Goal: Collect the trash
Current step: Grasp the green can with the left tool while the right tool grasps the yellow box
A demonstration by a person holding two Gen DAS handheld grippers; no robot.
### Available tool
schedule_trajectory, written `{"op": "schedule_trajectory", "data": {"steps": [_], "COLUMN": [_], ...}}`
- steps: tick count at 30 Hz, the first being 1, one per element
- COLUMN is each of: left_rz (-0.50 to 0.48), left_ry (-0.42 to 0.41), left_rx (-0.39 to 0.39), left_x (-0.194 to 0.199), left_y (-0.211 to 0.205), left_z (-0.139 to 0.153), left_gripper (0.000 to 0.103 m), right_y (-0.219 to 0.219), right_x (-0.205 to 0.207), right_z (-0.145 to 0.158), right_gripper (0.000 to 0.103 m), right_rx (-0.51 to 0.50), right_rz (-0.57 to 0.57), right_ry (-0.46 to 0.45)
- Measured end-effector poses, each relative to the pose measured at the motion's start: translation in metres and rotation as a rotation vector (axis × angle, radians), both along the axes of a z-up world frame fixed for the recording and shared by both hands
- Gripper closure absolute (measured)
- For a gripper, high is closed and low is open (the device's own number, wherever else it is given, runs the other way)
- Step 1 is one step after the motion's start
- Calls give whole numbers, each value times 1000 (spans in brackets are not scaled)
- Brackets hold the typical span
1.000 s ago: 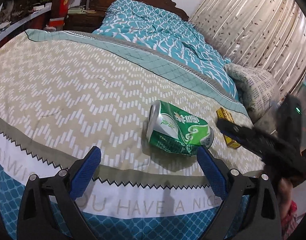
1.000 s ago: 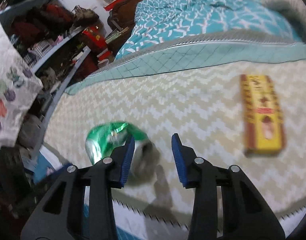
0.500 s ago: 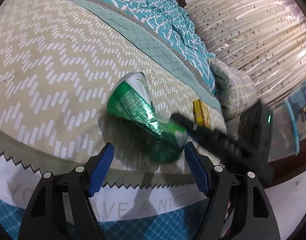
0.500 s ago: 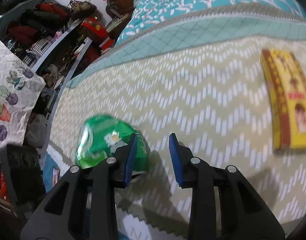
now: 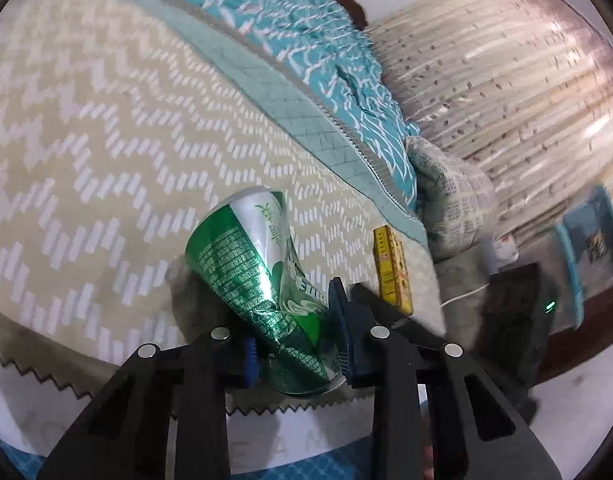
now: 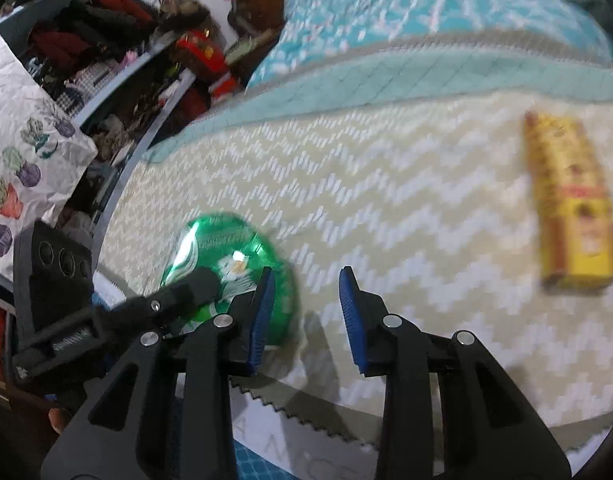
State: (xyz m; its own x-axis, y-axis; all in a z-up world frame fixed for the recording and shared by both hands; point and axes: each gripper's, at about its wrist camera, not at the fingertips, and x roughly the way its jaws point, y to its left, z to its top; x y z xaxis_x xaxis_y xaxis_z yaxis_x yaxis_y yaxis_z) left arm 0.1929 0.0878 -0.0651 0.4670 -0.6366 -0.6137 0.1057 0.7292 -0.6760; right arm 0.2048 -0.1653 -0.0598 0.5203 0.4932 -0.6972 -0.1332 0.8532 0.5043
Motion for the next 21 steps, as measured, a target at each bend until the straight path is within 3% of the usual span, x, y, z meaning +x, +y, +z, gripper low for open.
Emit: {"op": "schedule_trajectory", "data": {"steps": [3,5,6,9,16,21], "left_rz": [-50,-90,-120,-161,-200,-207], "left_ry": [-33,-54,-70,-99,-83,-107], "left_rx": [-25,-64,-90,-79,-43,-29], "left_x": [-6,-9,-11,-15,-17,-18], "left_y": [-4,-9,-14,-30,-43,-45], "left_z": [4,7,9,12,1,1], "left_gripper": [79,80,80,80,80,79], "right_y": [-39,-73,-91,-126,-101,-71], "right_x": [-14,-21,-23,-22,-6,9], "right_z": [21,27,25,15,-4,-19], "right_gripper": [66,52,42,41,31,31], "right_rx": [-52,-120,-127,-118,-276,-430], "right_rz": [-143,-268,-328,-425,-339,-270], "right_ry": [-115,-153,-143,-81,-23,-2]}}
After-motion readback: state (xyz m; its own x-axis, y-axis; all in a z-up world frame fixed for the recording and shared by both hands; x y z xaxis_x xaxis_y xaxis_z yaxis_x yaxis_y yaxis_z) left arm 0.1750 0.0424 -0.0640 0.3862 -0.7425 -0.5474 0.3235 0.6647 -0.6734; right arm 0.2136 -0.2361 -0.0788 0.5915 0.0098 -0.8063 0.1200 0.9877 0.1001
